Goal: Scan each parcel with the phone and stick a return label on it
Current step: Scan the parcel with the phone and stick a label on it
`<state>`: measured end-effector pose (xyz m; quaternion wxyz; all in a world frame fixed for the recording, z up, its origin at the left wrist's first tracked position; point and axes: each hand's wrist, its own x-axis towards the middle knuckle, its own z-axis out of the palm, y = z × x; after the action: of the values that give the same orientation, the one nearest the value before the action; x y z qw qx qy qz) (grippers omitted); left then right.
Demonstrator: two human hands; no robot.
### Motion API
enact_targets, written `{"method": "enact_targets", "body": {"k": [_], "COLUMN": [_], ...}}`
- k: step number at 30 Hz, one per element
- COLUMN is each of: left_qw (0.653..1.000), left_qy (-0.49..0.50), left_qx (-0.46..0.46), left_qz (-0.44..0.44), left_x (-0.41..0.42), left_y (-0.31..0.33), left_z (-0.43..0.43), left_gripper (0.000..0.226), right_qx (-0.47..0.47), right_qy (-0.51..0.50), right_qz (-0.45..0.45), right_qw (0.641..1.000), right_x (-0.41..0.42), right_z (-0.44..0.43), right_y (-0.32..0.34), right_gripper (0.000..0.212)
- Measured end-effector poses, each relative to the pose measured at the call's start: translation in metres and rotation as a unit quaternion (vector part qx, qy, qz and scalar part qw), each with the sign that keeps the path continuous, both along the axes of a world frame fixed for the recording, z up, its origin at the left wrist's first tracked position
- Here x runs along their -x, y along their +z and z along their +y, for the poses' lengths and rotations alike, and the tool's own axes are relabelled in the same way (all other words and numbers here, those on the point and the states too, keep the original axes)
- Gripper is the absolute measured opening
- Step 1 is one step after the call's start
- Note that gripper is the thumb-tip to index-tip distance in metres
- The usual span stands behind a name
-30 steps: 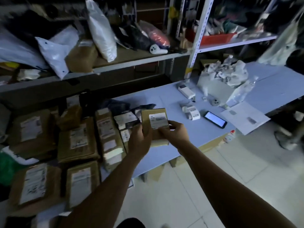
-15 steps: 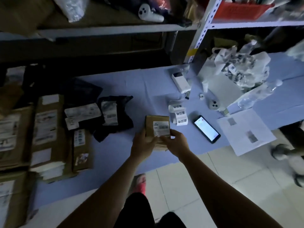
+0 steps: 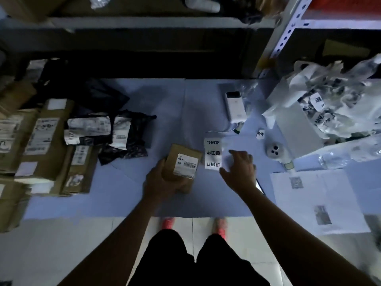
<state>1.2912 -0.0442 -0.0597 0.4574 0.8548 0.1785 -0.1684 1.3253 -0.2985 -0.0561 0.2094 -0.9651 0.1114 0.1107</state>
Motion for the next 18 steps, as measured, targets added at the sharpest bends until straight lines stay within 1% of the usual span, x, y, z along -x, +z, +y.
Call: {"method": "enact_targets", "body": {"k": [2, 4, 6, 10, 15, 18], "left_qw": [1.000, 0.999, 0.997, 0.993, 0.996, 0.995], "left_qy": [0.017, 0.039, 0.061, 0.084, 0.060, 0.058], "left_qx": [-0.019, -0.021, -0.025, -0.078, -0.061, -0.084], "left_qz": [0.009, 0.022, 0.031, 0.029, 0.032, 0.011], "left_x": [0.005, 0.012, 0.018, 0.028, 0.037, 0.038], "left_y": [0.009, 0.014, 0.019, 0.022, 0.012, 0.010], "left_z": [-0.011, -0.021, -0.030, -0.041, -0.037, -0.031], "left_gripper": [0.108, 0.108, 0.104, 0.101, 0.099, 0.098], "right_qx": [0.040, 0.070, 0.063, 0.041, 0.078, 0.072], "right_qy": [0.019, 0.036, 0.027, 0.019, -0.001, -0.019], "right_qz": [0.058, 0.124, 0.159, 0.139, 0.116, 0.113], "right_qw": [0.997, 0.989, 0.985, 0.989, 0.990, 0.991], "right_x": [0.002, 0.007, 0.014, 0.018, 0.017, 0.014], "right_z": [-0.026, -0.045, -0.060, -0.072, -0.066, -0.063], "right_y": [-0.007, -0.015, -0.021, -0.032, -0.039, -0.041], "right_gripper": [0.080, 0.091, 0.092, 0.086, 0.077, 0.079]}}
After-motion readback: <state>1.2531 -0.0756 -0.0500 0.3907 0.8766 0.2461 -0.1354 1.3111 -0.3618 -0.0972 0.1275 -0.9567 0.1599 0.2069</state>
